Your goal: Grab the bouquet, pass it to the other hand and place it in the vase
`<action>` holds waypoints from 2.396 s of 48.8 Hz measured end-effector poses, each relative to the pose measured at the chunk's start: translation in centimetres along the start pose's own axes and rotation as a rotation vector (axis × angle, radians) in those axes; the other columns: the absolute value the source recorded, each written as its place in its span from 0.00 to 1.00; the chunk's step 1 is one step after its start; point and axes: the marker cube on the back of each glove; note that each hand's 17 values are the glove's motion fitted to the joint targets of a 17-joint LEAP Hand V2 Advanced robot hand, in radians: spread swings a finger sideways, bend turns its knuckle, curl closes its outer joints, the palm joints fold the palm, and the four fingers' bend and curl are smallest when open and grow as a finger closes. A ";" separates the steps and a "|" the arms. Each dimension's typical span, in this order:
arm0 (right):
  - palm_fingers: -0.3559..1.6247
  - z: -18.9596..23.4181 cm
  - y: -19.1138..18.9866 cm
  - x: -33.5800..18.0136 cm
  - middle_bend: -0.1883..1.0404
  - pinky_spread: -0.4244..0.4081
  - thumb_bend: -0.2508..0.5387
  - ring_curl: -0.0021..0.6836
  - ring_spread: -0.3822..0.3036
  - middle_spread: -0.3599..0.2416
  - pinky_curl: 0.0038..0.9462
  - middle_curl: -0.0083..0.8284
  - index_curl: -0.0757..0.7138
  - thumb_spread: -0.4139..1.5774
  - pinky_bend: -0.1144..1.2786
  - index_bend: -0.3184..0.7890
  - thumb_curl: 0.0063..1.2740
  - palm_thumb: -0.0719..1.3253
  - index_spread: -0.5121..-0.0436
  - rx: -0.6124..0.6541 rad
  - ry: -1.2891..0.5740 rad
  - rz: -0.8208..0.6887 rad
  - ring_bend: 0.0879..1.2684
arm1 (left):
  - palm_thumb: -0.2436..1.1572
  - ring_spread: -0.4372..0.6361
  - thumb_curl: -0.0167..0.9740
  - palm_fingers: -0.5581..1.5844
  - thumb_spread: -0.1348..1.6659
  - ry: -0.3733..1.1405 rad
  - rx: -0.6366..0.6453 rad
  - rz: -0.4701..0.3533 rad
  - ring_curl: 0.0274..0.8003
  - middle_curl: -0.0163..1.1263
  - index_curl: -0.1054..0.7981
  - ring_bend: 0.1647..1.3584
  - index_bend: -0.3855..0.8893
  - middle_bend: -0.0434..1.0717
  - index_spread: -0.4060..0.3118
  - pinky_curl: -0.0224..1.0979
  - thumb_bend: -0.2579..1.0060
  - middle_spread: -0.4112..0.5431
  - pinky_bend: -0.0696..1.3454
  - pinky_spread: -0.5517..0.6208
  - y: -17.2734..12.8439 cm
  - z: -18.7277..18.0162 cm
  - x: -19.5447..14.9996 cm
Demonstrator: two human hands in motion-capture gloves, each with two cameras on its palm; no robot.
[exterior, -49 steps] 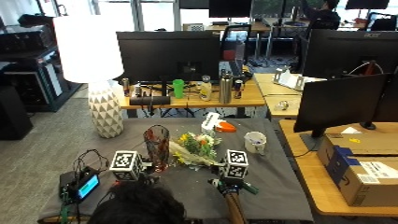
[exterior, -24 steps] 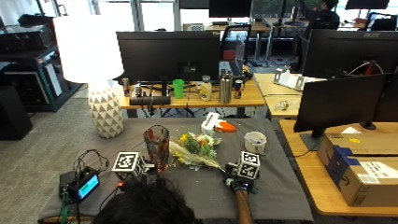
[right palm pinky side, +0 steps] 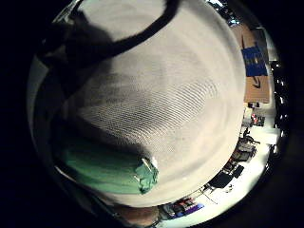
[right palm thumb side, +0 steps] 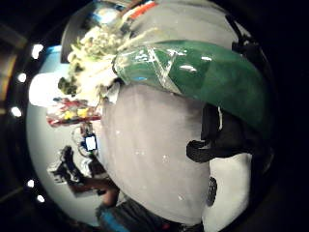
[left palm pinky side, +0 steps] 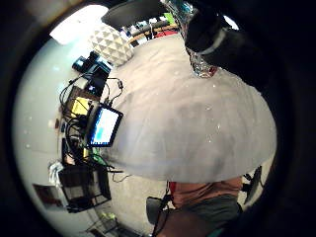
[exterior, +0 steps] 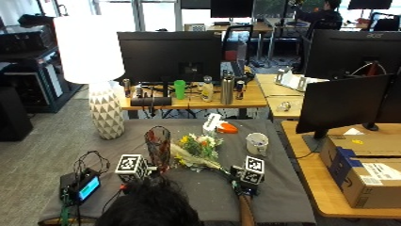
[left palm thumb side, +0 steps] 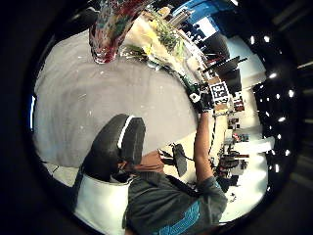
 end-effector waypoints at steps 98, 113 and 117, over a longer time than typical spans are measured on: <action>0.80 -13.7 10.1 -27.8 0.74 0.23 0.28 0.73 0.28 0.33 0.47 0.71 0.85 0.57 0.53 0.46 0.53 0.72 0.58 -0.144 -0.934 -0.747 0.66 | 0.56 0.06 0.34 0.95 0.72 1.284 0.191 0.366 0.55 0.52 0.54 0.53 0.48 0.64 0.12 0.42 0.18 0.03 0.45 0.10 -11.1 -16.8 13.2; 0.52 -16.4 8.5 -19.2 0.49 0.70 0.29 0.58 0.55 0.51 0.44 0.57 0.74 0.70 0.42 0.43 0.47 0.69 0.51 -0.103 -0.274 -0.551 0.33 | 0.51 0.05 0.30 0.92 0.75 1.193 0.476 0.398 0.60 0.55 0.63 0.60 0.51 0.71 0.08 0.44 0.19 0.02 0.51 0.09 -14.8 -26.9 7.1; 0.45 -18.1 7.5 -16.7 0.41 0.78 0.28 0.53 0.66 0.56 0.44 0.54 0.72 0.73 0.45 0.43 0.45 0.65 0.47 0.003 -0.241 -0.455 0.23 | 0.51 0.05 0.29 0.91 0.75 1.128 0.609 0.452 0.60 0.56 0.65 0.61 0.51 0.72 0.07 0.44 0.19 0.02 0.52 0.09 -15.8 -29.0 4.9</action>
